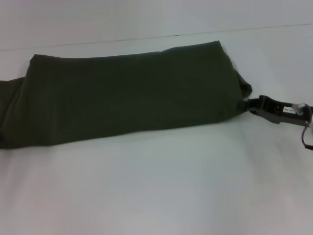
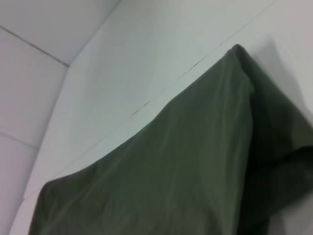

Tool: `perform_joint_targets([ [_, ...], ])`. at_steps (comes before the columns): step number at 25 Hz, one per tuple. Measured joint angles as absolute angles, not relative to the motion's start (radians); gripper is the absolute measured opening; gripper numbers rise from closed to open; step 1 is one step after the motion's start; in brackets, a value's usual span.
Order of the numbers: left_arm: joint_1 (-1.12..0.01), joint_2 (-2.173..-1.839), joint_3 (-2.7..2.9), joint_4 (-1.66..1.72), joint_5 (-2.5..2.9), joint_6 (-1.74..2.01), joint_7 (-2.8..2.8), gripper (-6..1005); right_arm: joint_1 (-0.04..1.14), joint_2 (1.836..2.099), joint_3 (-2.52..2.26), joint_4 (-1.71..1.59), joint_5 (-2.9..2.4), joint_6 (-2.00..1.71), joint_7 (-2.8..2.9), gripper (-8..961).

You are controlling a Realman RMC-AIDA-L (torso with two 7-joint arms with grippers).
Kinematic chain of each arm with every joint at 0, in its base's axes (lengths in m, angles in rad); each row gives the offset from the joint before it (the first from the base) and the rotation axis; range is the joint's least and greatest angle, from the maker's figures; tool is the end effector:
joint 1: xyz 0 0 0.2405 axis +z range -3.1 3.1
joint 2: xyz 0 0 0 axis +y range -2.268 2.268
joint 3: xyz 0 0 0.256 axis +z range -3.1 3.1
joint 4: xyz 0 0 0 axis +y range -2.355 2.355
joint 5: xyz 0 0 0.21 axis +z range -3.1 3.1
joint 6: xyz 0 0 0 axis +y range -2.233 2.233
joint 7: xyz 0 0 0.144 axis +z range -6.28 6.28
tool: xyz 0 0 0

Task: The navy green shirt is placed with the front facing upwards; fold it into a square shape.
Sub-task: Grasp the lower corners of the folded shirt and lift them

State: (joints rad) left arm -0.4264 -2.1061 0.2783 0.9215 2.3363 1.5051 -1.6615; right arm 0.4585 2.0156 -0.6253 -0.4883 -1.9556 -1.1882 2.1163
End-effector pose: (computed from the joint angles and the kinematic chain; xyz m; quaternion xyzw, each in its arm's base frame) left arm -0.3502 0.3031 0.0721 -0.8448 -0.4161 -0.1662 0.2925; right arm 0.3467 0.3349 0.0127 -0.6817 0.6457 0.2759 0.2054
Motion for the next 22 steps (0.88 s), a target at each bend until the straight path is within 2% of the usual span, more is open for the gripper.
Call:
perform_joint_targets([
  [8, -0.384, -2.115, 0.239, 0.929, 2.333, 1.555, -1.653, 58, 0.407, 2.013, -0.608, -0.489, -1.951, -1.252, 2.064, 10],
  [14, -0.404, -2.116, 0.229, 0.921, 2.328, 1.51, -1.68, 68, 0.406, 2.006, -0.596, -0.489, -1.953, -1.255, 2.058, 10],
  [22, -0.469, -2.083, 0.238, 0.889, 2.358, 1.418, -1.777, 81, 0.414, 2.006, -0.598, -0.489, -1.956, -1.257, 2.06, 11],
])
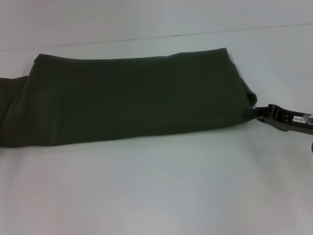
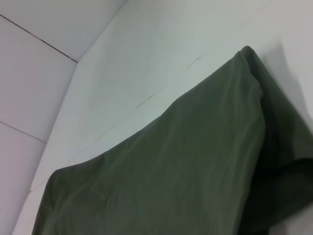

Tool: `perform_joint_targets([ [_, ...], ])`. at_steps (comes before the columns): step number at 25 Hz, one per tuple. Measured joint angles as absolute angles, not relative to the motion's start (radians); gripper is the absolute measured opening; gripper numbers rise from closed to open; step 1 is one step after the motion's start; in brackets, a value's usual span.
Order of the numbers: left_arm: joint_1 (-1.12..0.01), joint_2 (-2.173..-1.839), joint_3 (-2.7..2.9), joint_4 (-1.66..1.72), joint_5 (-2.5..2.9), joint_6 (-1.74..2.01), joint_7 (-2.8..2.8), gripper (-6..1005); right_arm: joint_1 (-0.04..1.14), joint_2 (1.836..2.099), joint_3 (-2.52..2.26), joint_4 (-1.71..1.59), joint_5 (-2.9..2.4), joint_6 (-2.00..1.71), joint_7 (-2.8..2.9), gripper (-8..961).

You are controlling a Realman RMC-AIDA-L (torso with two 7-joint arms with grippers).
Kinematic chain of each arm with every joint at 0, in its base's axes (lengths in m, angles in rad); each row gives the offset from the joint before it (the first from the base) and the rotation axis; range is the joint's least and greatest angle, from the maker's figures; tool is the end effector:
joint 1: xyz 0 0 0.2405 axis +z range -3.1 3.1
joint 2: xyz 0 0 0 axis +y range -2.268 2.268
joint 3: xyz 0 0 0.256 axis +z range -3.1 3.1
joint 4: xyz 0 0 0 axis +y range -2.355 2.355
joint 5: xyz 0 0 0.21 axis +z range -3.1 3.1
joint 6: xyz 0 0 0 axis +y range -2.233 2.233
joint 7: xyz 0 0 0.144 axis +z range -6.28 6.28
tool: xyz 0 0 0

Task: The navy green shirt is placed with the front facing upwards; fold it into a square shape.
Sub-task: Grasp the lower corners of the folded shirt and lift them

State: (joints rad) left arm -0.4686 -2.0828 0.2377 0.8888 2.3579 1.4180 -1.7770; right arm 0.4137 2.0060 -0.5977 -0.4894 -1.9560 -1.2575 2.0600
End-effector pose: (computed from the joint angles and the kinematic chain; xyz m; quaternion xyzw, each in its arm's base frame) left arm -0.3563 0.3206 0.0832 -0.8045 -0.4667 -0.1766 0.3220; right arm 0.3562 0.3166 0.0185 -0.6898 0.6370 0.2811 0.1984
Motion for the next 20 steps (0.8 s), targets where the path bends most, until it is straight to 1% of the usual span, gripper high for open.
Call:
perform_joint_targets([
  [5, -0.511, -2.069, 0.274, 0.878, 2.445, 1.359, -1.858, 289, 0.415, 2.006, -0.596, -0.489, -1.953, -1.258, 2.063, 11],
  [10, -0.53, -2.061, 0.296, 0.858, 2.489, 1.331, -1.886, 462, 0.416, 2.006, -0.595, -0.489, -1.951, -1.258, 2.065, 11],
  [17, -0.537, -2.058, 0.305, 0.85, 2.52, 1.325, -1.904, 737, 0.42, 2.008, -0.595, -0.489, -1.951, -1.258, 2.067, 11],
  [20, -0.54, -2.058, 0.306, 0.836, 2.532, 1.316, -1.903, 837, 0.42, 2.008, -0.595, -0.489, -1.951, -1.258, 2.067, 11],
])
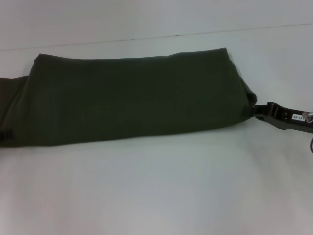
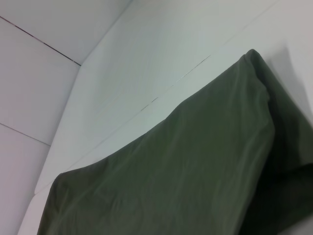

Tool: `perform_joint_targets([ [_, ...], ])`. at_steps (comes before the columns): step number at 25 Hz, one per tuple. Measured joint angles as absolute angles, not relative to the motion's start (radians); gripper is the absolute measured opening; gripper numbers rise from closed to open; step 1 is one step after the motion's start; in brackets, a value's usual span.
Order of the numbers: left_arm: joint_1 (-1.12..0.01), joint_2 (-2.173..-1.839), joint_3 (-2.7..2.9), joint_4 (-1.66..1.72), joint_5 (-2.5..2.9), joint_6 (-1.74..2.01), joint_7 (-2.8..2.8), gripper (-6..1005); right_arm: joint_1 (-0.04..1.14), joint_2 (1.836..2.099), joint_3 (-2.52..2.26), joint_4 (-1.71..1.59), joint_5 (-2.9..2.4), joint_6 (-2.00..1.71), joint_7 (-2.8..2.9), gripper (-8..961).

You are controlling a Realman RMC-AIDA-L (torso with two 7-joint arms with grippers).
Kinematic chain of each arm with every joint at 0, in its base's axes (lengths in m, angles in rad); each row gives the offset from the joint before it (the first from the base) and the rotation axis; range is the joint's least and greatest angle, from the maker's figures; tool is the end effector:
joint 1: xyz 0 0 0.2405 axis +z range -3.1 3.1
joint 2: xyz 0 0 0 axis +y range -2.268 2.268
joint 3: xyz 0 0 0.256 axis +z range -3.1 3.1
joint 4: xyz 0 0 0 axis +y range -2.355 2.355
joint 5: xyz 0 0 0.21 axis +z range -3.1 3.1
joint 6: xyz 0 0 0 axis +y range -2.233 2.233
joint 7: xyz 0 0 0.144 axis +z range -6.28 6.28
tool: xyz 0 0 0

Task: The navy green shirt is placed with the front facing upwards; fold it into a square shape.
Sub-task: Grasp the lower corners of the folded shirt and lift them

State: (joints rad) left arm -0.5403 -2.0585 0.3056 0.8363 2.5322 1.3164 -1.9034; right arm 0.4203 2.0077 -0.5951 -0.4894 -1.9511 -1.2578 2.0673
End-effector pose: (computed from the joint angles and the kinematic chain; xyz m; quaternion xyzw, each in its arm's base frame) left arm -0.3587 0.3411 0.0717 -0.8034 -0.5011 -0.0944 0.3075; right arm 0.3535 0.3192 0.0185 -0.6879 0.6375 0.2859 0.1965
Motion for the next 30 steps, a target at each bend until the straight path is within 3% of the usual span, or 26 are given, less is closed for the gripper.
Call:
perform_joint_targets([
  [2, -0.541, -2.059, 0.306, 0.829, 2.535, 1.311, -1.902, 903, 0.42, 2.007, -0.595, -0.489, -1.951, -1.258, 2.067, 11],
  [30, -0.561, -2.057, 0.355, 0.799, 2.538, 1.32, -1.894, 900, 0.42, 2.007, -0.595, -0.489, -1.951, -1.252, 2.068, 11],
])
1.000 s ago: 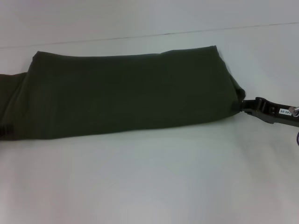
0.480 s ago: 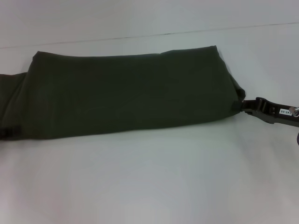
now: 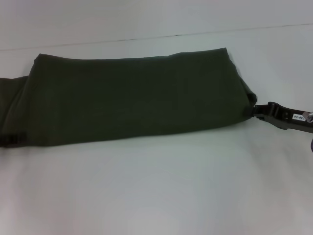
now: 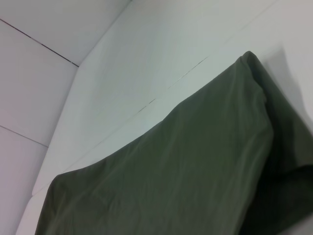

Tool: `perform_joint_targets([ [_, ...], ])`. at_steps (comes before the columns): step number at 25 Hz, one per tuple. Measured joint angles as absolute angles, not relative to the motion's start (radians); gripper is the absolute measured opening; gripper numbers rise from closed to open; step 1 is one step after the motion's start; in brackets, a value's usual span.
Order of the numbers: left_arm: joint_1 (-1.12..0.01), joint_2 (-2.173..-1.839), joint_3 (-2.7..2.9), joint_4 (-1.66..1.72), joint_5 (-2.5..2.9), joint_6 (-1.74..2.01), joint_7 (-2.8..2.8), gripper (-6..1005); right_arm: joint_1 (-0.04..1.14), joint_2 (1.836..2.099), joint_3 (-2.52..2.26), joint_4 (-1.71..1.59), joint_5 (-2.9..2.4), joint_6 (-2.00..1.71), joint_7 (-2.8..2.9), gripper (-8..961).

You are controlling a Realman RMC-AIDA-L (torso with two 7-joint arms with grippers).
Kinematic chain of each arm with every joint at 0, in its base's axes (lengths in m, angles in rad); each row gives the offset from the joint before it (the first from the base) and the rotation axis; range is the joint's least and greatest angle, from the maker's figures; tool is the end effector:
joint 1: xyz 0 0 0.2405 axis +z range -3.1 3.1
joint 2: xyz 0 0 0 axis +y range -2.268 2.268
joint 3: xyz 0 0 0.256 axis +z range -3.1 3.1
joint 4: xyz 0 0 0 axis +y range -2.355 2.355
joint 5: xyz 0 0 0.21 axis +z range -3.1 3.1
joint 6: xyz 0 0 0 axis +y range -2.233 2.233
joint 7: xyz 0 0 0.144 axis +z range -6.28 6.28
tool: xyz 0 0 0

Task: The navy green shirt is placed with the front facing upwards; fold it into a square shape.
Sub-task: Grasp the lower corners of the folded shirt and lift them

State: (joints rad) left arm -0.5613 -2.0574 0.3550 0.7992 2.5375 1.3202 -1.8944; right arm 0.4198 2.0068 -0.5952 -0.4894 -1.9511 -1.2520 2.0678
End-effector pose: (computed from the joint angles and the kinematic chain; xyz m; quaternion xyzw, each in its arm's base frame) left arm -0.3488 0.3465 0.0575 -0.8234 -0.4872 -0.0824 0.2791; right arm 0.3546 0.3195 0.0191 -0.6868 0.6381 0.2851 0.1995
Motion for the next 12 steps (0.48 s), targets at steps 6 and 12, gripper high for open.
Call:
perform_joint_targets([
  [6, -0.561, -2.058, 0.364, 0.8, 2.552, 1.307, -1.895, 888, 0.42, 2.007, -0.595, -0.489, -1.951, -1.252, 2.068, 11],
  [12, -0.557, -2.064, 0.383, 0.809, 2.552, 1.3, -1.898, 871, 0.42, 2.006, -0.595, -0.489, -1.951, -1.254, 2.069, 11],
])
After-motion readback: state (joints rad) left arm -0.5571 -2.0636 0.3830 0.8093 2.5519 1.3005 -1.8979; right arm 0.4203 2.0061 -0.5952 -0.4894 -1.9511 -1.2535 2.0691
